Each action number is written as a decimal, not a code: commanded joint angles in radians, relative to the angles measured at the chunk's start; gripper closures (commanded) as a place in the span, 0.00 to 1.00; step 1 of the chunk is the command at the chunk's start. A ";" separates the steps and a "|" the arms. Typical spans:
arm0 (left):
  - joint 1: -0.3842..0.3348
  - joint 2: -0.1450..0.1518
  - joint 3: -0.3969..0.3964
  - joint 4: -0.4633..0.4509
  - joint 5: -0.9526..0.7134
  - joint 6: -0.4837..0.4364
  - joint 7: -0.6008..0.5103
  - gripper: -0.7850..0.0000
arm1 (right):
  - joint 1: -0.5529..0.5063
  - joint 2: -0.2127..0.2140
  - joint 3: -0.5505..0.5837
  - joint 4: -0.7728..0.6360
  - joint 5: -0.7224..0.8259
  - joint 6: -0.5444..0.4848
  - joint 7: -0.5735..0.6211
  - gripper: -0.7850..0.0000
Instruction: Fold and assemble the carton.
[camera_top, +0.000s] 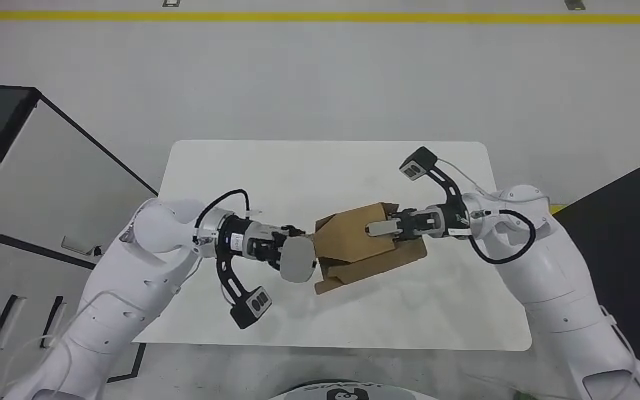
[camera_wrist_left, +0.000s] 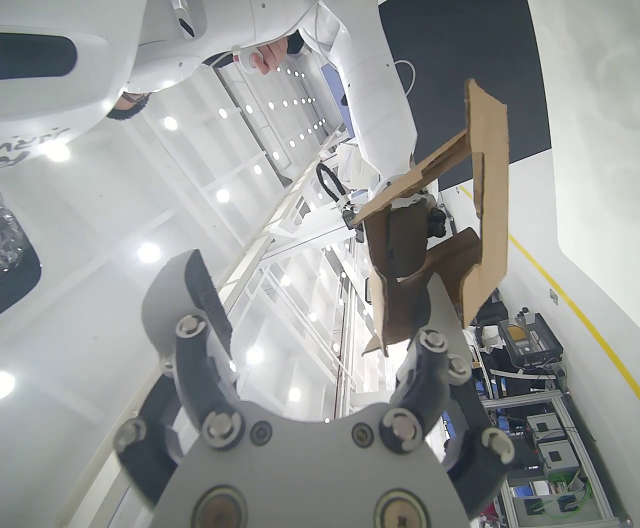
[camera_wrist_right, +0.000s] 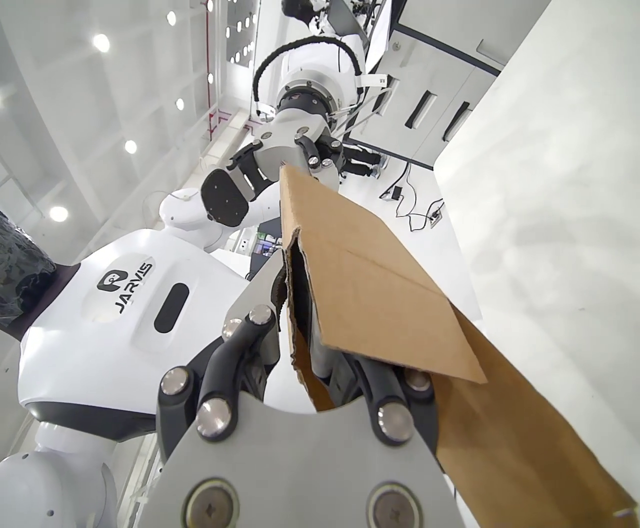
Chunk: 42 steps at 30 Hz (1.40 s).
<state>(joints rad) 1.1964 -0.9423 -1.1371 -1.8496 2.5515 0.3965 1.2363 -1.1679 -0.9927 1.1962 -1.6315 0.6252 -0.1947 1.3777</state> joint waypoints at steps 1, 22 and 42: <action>-0.004 -0.001 0.006 0.001 -0.003 0.000 0.000 0.00 | -0.002 0.001 0.001 0.001 -0.009 0.000 -0.005 1.00; -0.050 -0.016 0.059 -0.020 -0.027 -0.010 -0.007 0.00 | -0.017 0.005 -0.010 -0.008 -0.094 0.026 -0.056 1.00; -0.022 -0.001 -0.031 -0.048 0.024 -0.019 -0.023 0.00 | -0.036 0.006 0.024 0.052 0.087 -0.007 0.011 1.00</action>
<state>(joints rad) 1.1670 -0.9451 -1.1589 -1.8921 2.5781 0.3800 1.2125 -1.2040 -0.9865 1.2182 -1.5848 0.6964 -0.2003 1.3808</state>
